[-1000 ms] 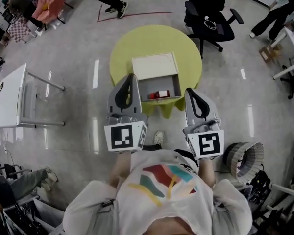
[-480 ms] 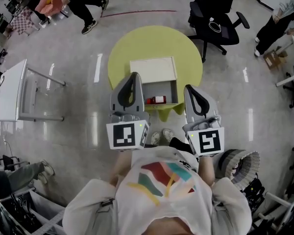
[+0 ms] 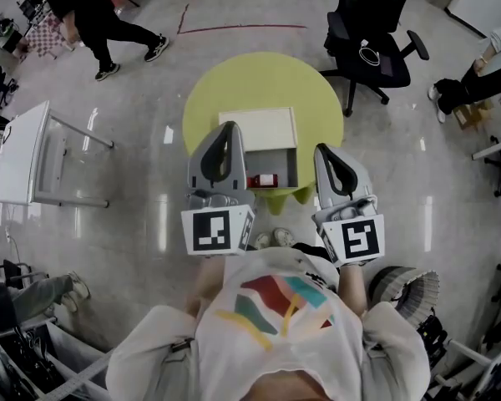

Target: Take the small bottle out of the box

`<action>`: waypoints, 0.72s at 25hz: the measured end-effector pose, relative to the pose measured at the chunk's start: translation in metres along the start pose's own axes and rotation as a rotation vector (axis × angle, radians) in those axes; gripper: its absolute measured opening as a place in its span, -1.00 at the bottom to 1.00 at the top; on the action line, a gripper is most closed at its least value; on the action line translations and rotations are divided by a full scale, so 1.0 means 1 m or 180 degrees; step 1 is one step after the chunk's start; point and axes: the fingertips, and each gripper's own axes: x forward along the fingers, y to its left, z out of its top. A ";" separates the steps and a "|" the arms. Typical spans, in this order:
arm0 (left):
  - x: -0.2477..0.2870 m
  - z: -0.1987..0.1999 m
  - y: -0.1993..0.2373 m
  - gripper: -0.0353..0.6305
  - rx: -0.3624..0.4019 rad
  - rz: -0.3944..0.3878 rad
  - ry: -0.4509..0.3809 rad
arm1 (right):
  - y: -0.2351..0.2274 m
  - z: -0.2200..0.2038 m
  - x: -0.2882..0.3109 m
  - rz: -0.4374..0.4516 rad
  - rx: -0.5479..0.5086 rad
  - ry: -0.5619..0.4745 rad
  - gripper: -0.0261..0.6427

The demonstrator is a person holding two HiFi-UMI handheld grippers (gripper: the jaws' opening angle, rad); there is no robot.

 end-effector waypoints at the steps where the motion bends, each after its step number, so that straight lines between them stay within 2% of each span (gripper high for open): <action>1: 0.001 0.000 0.001 -0.85 0.0004 0.0011 0.0005 | 0.000 0.000 0.001 0.0022 -0.0006 0.0008 -0.91; 5: 0.001 0.002 0.004 -0.85 0.0054 0.0065 0.0003 | 0.001 -0.003 0.009 0.0207 -0.0093 0.0121 -0.91; 7: 0.001 0.002 0.007 -0.85 0.0112 0.0098 -0.0012 | 0.002 -0.003 0.019 0.0424 -0.0114 0.0104 -0.90; 9: 0.000 -0.002 0.012 -0.85 0.0148 0.0162 0.0005 | 0.009 -0.005 0.029 0.0749 -0.0137 0.0147 -0.68; 13: -0.010 -0.012 0.027 -0.85 0.0121 0.0314 0.0056 | 0.026 -0.022 0.049 0.1445 -0.0138 0.0359 -0.65; 15: -0.017 -0.015 0.035 -0.85 0.0106 0.0400 0.0066 | 0.041 -0.040 0.059 0.1866 -0.0174 0.0600 -0.61; 18: -0.030 -0.024 0.045 -0.85 0.0093 0.0531 0.0162 | 0.066 -0.076 0.066 0.2464 -0.0399 0.1040 -0.33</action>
